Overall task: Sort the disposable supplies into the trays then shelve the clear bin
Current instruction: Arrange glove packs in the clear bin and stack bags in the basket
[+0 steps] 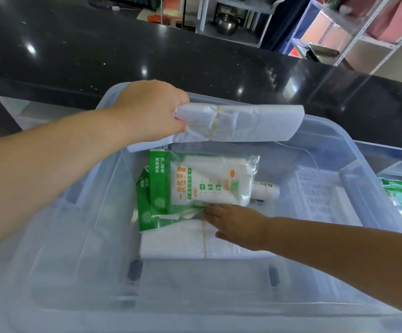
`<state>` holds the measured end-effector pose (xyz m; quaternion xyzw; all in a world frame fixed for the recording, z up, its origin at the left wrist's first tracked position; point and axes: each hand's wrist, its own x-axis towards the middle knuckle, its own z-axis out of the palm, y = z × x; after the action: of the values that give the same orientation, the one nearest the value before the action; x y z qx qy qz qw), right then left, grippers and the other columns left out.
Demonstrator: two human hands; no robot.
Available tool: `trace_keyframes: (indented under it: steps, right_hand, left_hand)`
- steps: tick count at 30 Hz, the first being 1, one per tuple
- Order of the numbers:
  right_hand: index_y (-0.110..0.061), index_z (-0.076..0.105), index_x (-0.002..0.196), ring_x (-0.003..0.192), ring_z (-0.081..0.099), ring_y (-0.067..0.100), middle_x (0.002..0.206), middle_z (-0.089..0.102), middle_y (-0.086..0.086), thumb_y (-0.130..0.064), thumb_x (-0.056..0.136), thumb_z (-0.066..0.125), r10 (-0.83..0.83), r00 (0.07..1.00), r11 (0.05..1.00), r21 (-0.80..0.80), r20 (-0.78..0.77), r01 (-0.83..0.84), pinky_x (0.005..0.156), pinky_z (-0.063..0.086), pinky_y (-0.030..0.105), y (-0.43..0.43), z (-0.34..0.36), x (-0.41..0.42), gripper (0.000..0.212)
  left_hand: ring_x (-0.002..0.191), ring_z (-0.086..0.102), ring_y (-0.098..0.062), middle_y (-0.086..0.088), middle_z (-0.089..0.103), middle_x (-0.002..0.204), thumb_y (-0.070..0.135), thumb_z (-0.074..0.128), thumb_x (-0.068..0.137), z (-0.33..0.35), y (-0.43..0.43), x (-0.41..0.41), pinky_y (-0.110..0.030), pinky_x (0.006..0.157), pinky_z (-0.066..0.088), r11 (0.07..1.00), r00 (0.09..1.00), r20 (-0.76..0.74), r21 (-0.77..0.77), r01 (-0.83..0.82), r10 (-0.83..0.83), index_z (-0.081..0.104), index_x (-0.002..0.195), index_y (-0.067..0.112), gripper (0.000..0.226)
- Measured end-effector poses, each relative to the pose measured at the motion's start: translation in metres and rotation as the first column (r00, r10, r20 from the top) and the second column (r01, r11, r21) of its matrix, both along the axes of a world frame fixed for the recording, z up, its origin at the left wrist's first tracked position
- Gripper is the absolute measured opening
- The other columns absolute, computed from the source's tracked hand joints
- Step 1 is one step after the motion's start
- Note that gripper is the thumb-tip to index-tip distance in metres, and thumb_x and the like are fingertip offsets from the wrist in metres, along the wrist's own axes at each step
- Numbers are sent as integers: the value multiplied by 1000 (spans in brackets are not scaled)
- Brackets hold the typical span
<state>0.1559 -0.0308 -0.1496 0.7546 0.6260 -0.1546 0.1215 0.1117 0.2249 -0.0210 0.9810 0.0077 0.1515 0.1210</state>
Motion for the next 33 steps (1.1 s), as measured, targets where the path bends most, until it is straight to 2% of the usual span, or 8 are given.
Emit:
trace_keyframes:
  steps: [5, 9, 14, 18, 21, 27, 30, 33]
  right_hand:
    - [-7, 37, 136, 121, 43, 29, 132, 47, 13, -33, 88, 58, -126, 992, 992, 7, -5, 126, 98, 42, 41, 0, -8, -18, 58]
    - [-7, 44, 128, 113, 45, 27, 124, 48, 11, -40, 80, 66, -202, 972, 979, -26, -121, 201, 94, 44, 38, -2, -7, -33, 62]
    - [-12, 52, 109, 102, 48, 23, 116, 47, 5, -39, 74, 71, -281, 917, 958, -24, -282, 286, 83, 45, 32, -4, -2, -51, 49]
    - [-16, 47, 92, 88, 46, 22, 106, 48, 6, -30, 73, 74, -284, 880, 959, -93, -382, 269, 72, 41, 29, 2, 1, -66, 36]
    - [-17, 46, 100, 82, 50, 24, 101, 57, 9, -20, 76, 70, -344, 843, 938, -190, -414, 290, 67, 39, 28, 4, 6, -73, 35]
    - [-17, 56, 115, 97, 60, 31, 106, 65, 13, -15, 81, 62, -237, 926, 971, -104, -296, 215, 78, 46, 33, 11, 50, -60, 35]
    - [-22, 52, 118, 95, 60, 33, 107, 65, 12, -20, 83, 57, -194, 971, 977, 60, -141, 204, 77, 47, 34, 5, 87, -50, 36]
    - [-24, 52, 117, 90, 60, 32, 101, 66, 8, -20, 84, 56, -174, 985, 947, 276, 9, 165, 72, 46, 34, -9, 128, -45, 33]
  left_hand:
    - [56, 42, -16, 9, 43, 56, 31, 65, 75, 0, -1, 1, -25, 48, 21, 1000, 1000, -18, 4, 14, -14, 36, 55, 31, 35]
    - [61, 46, -22, 7, 46, 58, 31, 64, 76, -1, -2, 1, -27, 49, 24, 999, 1000, -22, 25, 22, -21, 44, 60, 30, 25]
    - [56, 44, -17, 5, 48, 58, 31, 63, 75, -1, -4, 5, -25, 47, 22, 1000, 1000, -1, 17, 26, -26, 51, 66, 25, 16]
    - [59, 47, -20, 3, 51, 59, 31, 63, 75, -2, -3, 8, -26, 48, 25, 999, 1000, 18, 25, 22, -22, 56, 70, 20, 14]
    - [61, 49, -19, 6, 51, 61, 31, 64, 76, -1, -4, 8, -25, 48, 26, 999, 999, -15, 5, 34, -34, 57, 72, 22, 12]
    - [62, 51, -21, 4, 51, 61, 29, 61, 77, 1, -11, 3, -28, 51, 30, 1000, 998, -62, 14, 27, -26, 42, 59, 26, 27]
    - [65, 53, -24, 1, 56, 64, 26, 59, 76, 1, -15, 2, -29, 53, 35, 999, 999, -52, 49, 17, -14, 50, 66, 21, 14]
    - [60, 53, -22, 3, 52, 58, 25, 58, 75, 7, -23, -4, -29, 50, 35, 997, 1000, -12, 71, 7, -7, 49, 63, 22, 15]
